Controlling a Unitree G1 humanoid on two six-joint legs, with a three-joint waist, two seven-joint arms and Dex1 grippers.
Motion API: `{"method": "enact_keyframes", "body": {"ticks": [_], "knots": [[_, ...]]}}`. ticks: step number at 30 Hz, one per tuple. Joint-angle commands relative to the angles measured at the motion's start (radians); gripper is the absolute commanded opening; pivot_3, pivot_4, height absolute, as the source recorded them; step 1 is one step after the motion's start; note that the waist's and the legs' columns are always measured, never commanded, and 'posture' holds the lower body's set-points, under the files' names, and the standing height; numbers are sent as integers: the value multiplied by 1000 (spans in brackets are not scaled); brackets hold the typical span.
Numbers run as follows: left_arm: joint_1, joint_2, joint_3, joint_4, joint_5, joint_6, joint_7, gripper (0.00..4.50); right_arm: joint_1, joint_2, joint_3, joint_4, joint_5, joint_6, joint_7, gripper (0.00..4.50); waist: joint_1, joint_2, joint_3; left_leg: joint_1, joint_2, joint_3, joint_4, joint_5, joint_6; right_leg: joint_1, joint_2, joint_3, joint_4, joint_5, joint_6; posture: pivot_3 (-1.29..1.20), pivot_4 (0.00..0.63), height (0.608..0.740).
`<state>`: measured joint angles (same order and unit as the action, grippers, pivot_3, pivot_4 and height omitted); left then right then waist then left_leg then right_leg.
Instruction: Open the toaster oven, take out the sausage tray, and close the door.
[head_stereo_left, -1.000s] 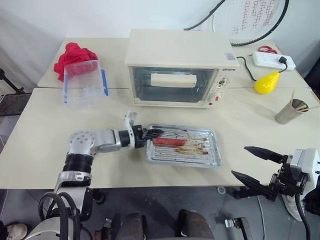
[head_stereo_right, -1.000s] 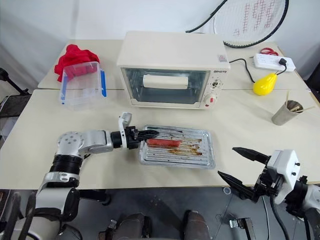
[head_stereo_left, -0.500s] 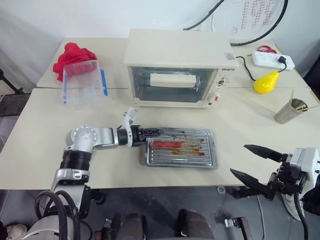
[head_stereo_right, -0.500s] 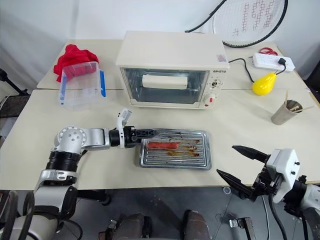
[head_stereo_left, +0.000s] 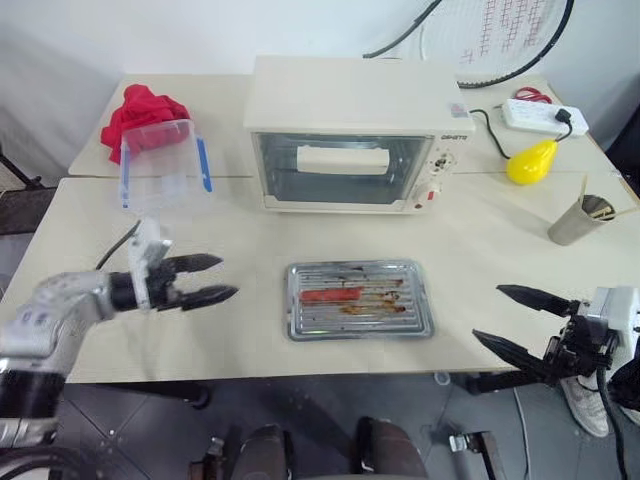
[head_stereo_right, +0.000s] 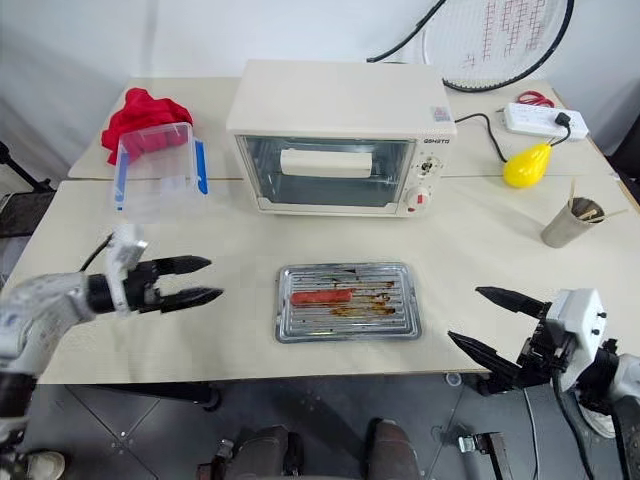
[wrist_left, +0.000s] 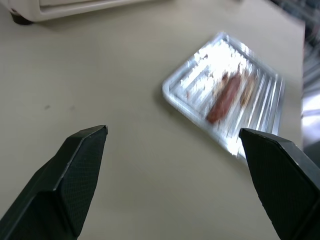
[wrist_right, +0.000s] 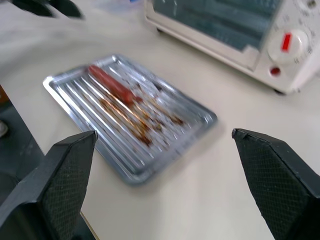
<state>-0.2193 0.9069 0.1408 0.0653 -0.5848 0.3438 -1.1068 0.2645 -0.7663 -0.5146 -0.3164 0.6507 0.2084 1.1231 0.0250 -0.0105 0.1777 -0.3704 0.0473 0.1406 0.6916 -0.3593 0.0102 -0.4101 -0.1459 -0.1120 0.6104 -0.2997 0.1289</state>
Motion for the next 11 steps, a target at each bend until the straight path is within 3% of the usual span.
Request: {"method": "enact_keyframes", "body": {"ticks": [1,5,11], "knots": [[78,10,85,11,60,-224,-99,4477,-29,-30,0,58,-22,-58,63,4500,-2,0,0,0,0,1,0,0,0,0,0,1,0,0,0,0,150,740],[131,-21,155,16,51,-299,-105,4477,-80,-28,19,96,-26,-71,82,4500,-2,0,0,0,1,1,0,0,1,-1,-2,1,2,0,0,0,150,740],[217,-78,216,-100,1,-263,-69,4477,-125,-10,49,112,-25,-70,80,4500,-2,0,0,1,1,3,0,-1,3,-1,-2,1,2,0,0,0,150,740]]}}
